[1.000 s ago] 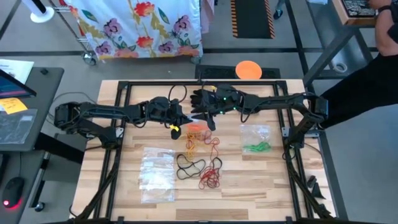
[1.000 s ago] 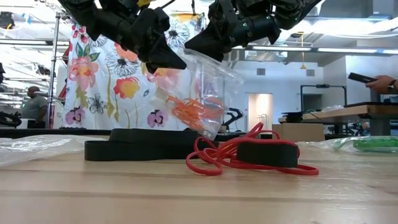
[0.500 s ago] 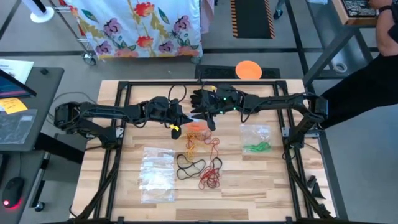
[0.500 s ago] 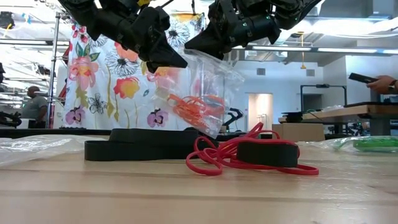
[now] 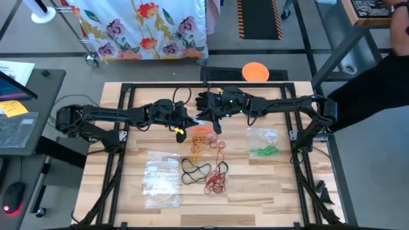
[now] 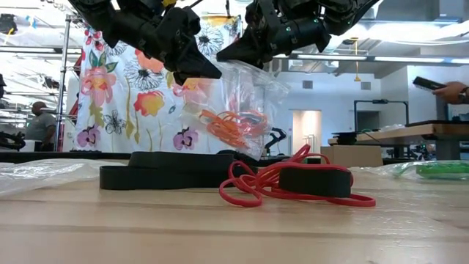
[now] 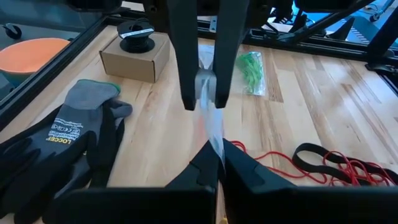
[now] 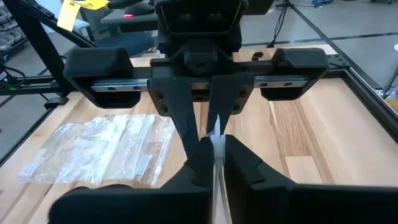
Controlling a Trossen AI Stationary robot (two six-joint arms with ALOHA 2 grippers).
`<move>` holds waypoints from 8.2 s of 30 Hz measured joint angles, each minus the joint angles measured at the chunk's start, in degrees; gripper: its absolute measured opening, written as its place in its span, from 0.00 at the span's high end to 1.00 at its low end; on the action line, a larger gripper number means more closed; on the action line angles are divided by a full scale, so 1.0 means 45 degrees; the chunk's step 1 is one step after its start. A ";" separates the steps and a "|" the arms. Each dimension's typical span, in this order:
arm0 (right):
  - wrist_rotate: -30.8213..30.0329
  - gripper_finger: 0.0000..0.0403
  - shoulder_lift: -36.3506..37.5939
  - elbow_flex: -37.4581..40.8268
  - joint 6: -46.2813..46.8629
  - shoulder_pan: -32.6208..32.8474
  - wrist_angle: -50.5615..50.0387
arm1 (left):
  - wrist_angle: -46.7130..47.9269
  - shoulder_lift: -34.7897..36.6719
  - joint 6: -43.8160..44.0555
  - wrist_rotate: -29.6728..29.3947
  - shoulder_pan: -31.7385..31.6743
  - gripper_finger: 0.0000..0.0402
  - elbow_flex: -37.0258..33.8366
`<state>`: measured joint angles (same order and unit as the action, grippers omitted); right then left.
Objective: Sort rubber bands
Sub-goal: Close the transparent zip bag containing the orange rubber bands
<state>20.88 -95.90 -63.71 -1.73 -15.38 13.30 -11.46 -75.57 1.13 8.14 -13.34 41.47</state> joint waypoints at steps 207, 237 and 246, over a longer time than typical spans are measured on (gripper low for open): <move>-0.0976 0.96 0.0554 0.0011 -0.0624 0.0413 -0.3793 | -0.2283 -0.1161 0.0915 -0.1169 0.0617 0.67 0.0006; -0.1010 0.91 0.0554 0.0011 -0.0624 0.0495 -0.3891 | -0.2435 -0.1175 0.0364 -0.0826 0.0616 1.00 0.0000; -0.1010 0.76 0.0554 0.0011 -0.0619 0.0495 -0.3454 | -0.2618 -0.1171 0.0325 -0.0801 0.0617 1.00 0.0000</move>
<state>16.34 -93.41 -63.66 -4.51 -13.15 -2.24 -23.24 -80.84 2.59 4.54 -10.57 41.47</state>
